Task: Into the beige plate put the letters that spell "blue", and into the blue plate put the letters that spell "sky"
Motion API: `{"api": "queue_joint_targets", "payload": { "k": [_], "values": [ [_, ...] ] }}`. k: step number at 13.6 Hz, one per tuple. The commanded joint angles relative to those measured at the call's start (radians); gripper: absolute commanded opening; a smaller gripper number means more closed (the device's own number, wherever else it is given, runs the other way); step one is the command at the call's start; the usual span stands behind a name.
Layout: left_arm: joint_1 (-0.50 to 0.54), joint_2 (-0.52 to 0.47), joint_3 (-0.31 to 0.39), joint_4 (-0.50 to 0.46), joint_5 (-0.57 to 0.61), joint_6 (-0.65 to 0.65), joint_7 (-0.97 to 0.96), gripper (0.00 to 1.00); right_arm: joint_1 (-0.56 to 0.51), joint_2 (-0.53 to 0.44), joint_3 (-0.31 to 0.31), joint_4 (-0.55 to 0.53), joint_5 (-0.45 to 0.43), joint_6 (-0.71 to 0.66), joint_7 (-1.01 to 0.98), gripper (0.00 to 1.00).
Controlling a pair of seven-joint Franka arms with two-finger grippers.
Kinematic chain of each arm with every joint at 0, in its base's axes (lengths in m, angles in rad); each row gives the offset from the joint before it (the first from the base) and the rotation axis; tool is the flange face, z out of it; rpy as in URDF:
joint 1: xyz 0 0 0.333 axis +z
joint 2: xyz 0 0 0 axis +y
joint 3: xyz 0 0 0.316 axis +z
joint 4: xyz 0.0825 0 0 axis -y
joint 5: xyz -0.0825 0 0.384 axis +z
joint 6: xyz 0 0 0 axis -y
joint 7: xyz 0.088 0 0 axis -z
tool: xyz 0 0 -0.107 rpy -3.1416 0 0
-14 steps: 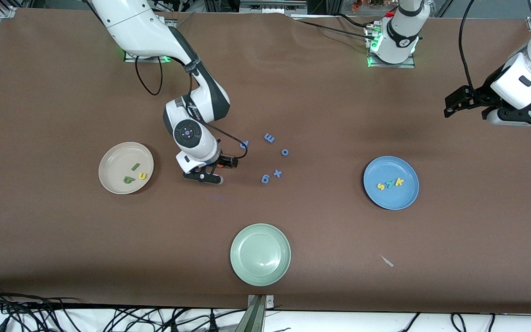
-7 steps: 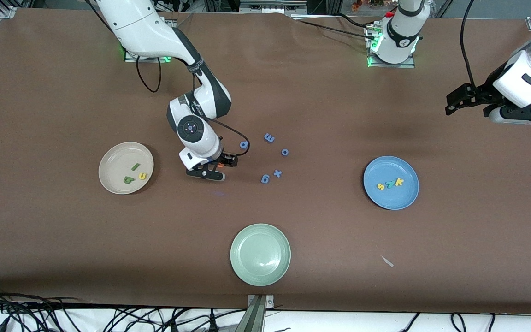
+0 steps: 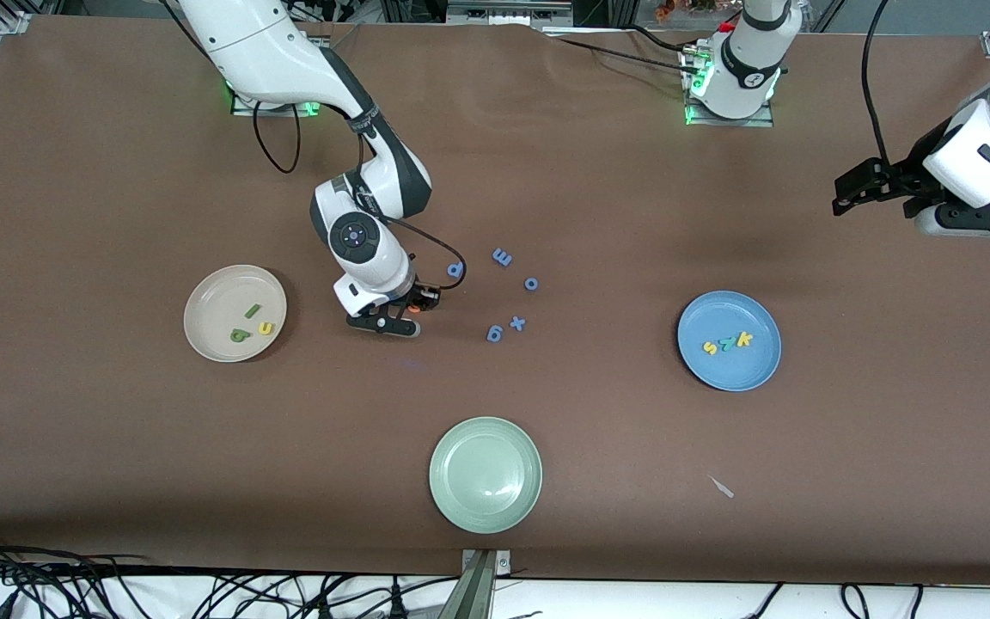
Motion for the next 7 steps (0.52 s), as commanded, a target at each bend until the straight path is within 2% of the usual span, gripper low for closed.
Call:
{"api": "queue_joint_targets", "payload": {
  "k": [1,4,7],
  "values": [
    [0.001,0.013,0.002,0.033,-0.016,-0.029,-0.002,1.0,0.0,-0.013,-0.008,-0.003,0.009,-0.01,-0.013,0.19],
    [0.003,0.013,0.002,0.033,-0.016,-0.029,-0.002,1.0,-0.009,-0.047,-0.069,0.035,0.004,-0.145,-0.097,0.17],
    [0.003,0.013,0.002,0.033,-0.016,-0.029,-0.002,1.0,-0.009,-0.095,-0.181,0.035,0.008,-0.276,-0.306,0.17]
  ]
}}
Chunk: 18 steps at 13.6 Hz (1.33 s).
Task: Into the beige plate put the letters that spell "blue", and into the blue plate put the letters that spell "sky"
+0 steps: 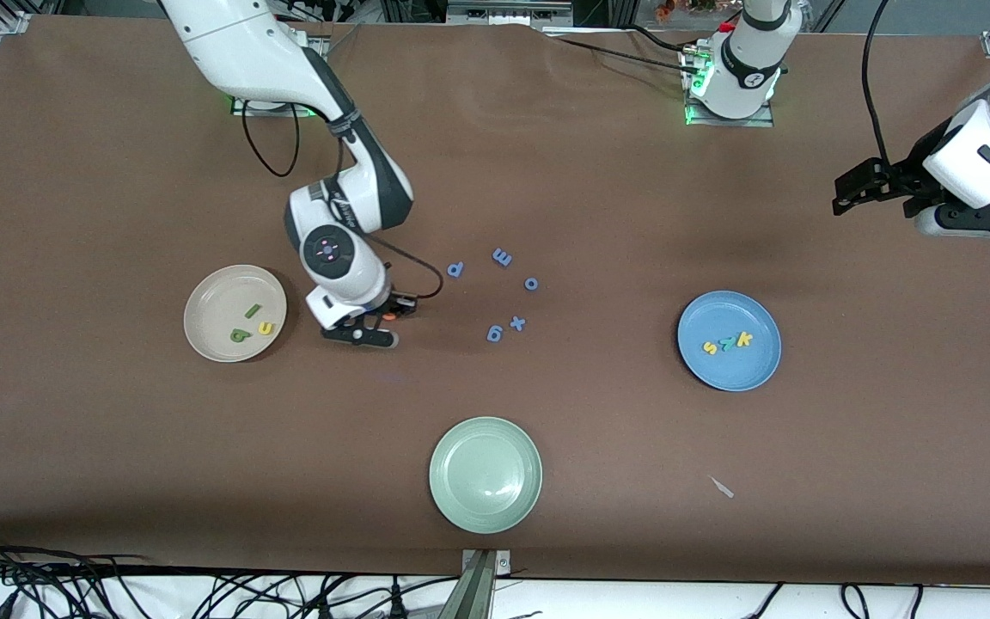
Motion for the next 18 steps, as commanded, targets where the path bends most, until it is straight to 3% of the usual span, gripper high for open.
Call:
{"api": "queue_joint_targets", "payload": {
  "k": [1,5,8,9,10,13,18],
  "values": [
    [0.002,0.013,0.002,0.032,-0.016,-0.024,-0.002,1.0,-0.004,-0.066,-0.09,-0.011,0.008,-0.109,-0.186,0.17],
    [0.002,0.014,0.002,0.032,-0.016,-0.024,-0.002,1.0,-0.005,-0.083,-0.262,-0.011,0.011,-0.263,-0.449,0.17],
    [0.002,0.013,0.002,0.032,-0.016,-0.024,-0.002,1.0,-0.062,-0.06,-0.277,-0.011,0.005,-0.271,-0.474,0.19],
    [0.002,0.013,0.002,0.032,-0.016,-0.024,-0.002,1.0,-0.08,-0.05,-0.277,-0.009,0.005,-0.268,-0.474,0.35],
    [0.002,0.013,0.002,0.032,-0.016,-0.024,-0.002,1.0,-0.088,-0.047,-0.277,-0.009,0.01,-0.26,-0.467,0.99],
    [0.002,0.013,0.002,0.032,-0.016,-0.024,-0.002,1.0,-0.076,-0.052,-0.268,0.052,0.011,-0.301,-0.46,1.0],
    [0.002,0.013,0.002,0.032,-0.016,-0.024,-0.002,1.0,-0.076,-0.06,-0.268,0.243,0.016,-0.571,-0.457,1.0]
  ]
}}
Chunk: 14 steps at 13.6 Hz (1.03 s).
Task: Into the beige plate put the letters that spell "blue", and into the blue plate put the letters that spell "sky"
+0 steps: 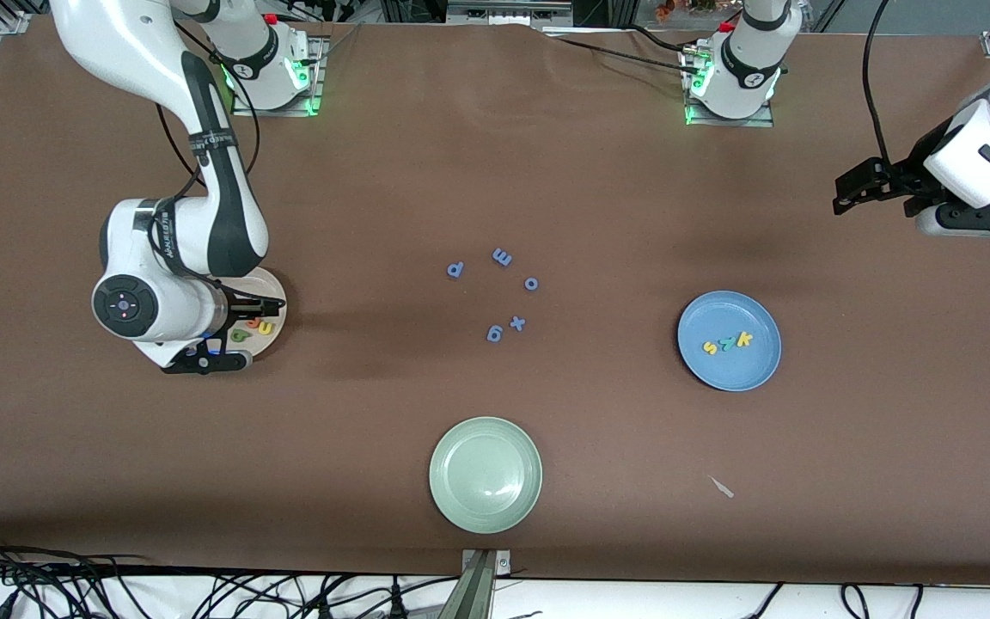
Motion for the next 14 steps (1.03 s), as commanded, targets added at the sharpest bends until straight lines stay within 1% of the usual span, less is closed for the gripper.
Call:
{"api": "queue_joint_targets", "payload": {
  "k": [1,2,4,5,6,7,8,9,10,12,13,14],
  "values": [
    [0.001,0.012,0.002,0.029,-0.016,-0.021,-0.002,1.0,-0.006,-0.006,-0.001,0.125,0.011,-0.173,0.001,1.0],
    [0.003,0.012,0.002,0.029,-0.016,-0.021,-0.002,1.0,-0.006,-0.007,-0.002,0.16,0.011,-0.229,0.002,1.0],
    [0.003,0.012,0.002,0.029,-0.016,-0.021,-0.002,1.0,-0.006,-0.027,-0.008,0.211,0.011,-0.3,0.001,1.0],
    [0.003,0.012,0.002,0.029,-0.016,-0.021,-0.002,1.0,-0.009,-0.047,-0.002,0.214,0.008,-0.307,-0.002,1.0],
    [0.003,0.012,0.002,0.029,-0.016,-0.021,-0.002,1.0,-0.021,-0.087,0.01,0.203,0.001,-0.304,0.002,1.0],
    [0.003,0.012,0.002,0.029,-0.016,-0.021,-0.002,1.0,-0.064,-0.127,0.066,0.19,-0.001,-0.296,-0.002,1.0],
    [0.003,0.012,0.004,0.029,-0.016,-0.021,-0.002,1.0,-0.14,-0.169,0.152,0.182,-0.025,-0.287,-0.002,1.0],
    [0.003,0.012,0.002,0.029,-0.016,-0.023,0.0,1.0,-0.19,-0.212,0.211,0.161,-0.068,-0.282,-0.001,1.0],
    [0.003,0.012,0.002,0.029,-0.016,-0.023,0.0,1.0,-0.223,-0.263,0.238,0.13,-0.108,-0.271,-0.001,1.0],
    [0.003,0.012,0.002,0.029,-0.016,-0.023,0.0,1.0,-0.325,-0.372,0.303,0.043,-0.111,-0.21,-0.002,1.0],
    [0.003,0.012,0.002,0.029,-0.014,-0.023,0.0,1.0,-0.349,-0.418,0.311,0.015,-0.111,-0.18,-0.01,1.0],
    [0.003,0.012,0.002,0.029,-0.016,-0.023,0.0,1.0,-0.366,-0.443,0.311,0.012,-0.114,-0.176,-0.012,1.0]
  ]
}}
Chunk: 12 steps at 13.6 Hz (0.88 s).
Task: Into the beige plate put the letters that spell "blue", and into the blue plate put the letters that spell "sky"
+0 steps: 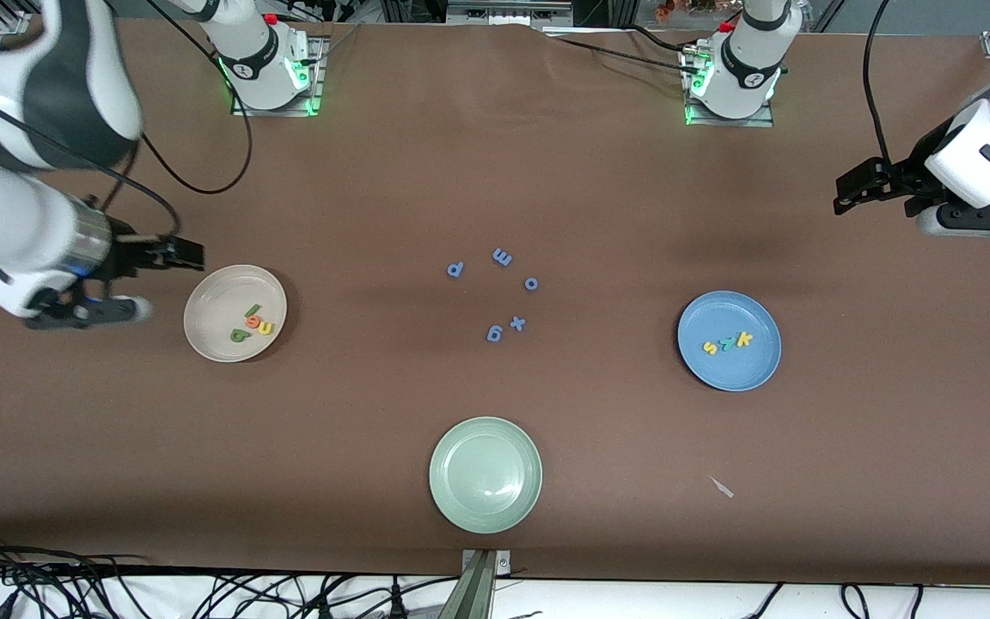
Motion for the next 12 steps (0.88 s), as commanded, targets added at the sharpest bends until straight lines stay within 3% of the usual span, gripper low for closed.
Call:
{"api": "queue_joint_targets", "payload": {
  "k": [1,5,12],
  "values": [
    [0.002,0.012,0.002,0.028,-0.016,-0.021,0.0,1.0,-0.083,-0.135,0.04,-0.108,-0.017,0.052,-0.012,1.0],
    [0.002,0.012,0.002,0.028,-0.016,-0.02,0.0,1.0,-0.117,-0.157,0.042,-0.104,-0.024,-0.024,-0.033,1.0],
    [0.002,0.012,0.002,0.028,-0.016,-0.021,0.0,1.0,-0.098,-0.137,0.039,-0.093,-0.032,-0.02,-0.05,1.0]
  ]
}}
